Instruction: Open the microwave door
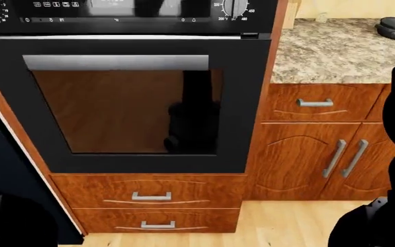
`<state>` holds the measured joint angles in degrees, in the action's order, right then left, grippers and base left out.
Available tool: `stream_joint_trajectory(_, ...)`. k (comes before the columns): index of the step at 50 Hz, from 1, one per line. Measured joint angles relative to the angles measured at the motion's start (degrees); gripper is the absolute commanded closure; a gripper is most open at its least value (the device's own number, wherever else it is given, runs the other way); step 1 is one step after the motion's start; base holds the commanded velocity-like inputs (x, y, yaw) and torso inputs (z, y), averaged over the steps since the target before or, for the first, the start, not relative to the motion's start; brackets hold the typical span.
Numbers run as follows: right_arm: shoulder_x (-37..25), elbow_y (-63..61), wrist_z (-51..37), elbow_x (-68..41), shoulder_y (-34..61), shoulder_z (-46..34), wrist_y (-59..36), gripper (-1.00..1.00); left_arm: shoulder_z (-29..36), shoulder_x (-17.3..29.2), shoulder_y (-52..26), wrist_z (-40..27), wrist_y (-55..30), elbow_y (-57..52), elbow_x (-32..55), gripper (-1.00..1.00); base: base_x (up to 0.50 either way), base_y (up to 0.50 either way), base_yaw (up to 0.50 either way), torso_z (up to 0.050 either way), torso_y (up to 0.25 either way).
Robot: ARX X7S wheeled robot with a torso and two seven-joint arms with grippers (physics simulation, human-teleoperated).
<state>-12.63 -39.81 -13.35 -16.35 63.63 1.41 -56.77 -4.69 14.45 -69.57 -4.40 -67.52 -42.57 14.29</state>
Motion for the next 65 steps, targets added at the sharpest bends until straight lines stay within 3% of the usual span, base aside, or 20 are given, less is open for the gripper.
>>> stream_joint_trajectory(23, -0.37, -0.88, -0.41, -1.42, 0.19, 0.45, -1.26, -1.0, -0.73, -0.13, -1.74, -0.3, -1.76, -1.04, 1.45, -1.0, 0.5, -0.11, 0.0, 0.0, 0.0)
stream_joint_trajectory(51, 0.12, -1.0, -1.22, -3.5, -0.11, 2.46, -2.24, -1.0, -0.87, -0.33, -3.52, -1.02, -2.97, -1.27, 2.64, -1.0, 0.0, -0.44, 0.0, 0.0, 0.001)
stream_joint_trajectory(65, -0.28, -1.4, -1.6, -3.79, -0.65, 2.36, -2.06, -1.0, -0.62, 0.12, -4.66, -1.45, -3.83, -0.67, 3.05, -1.0, 0.04, 0.0, 0.0, 0.0, 0.0)
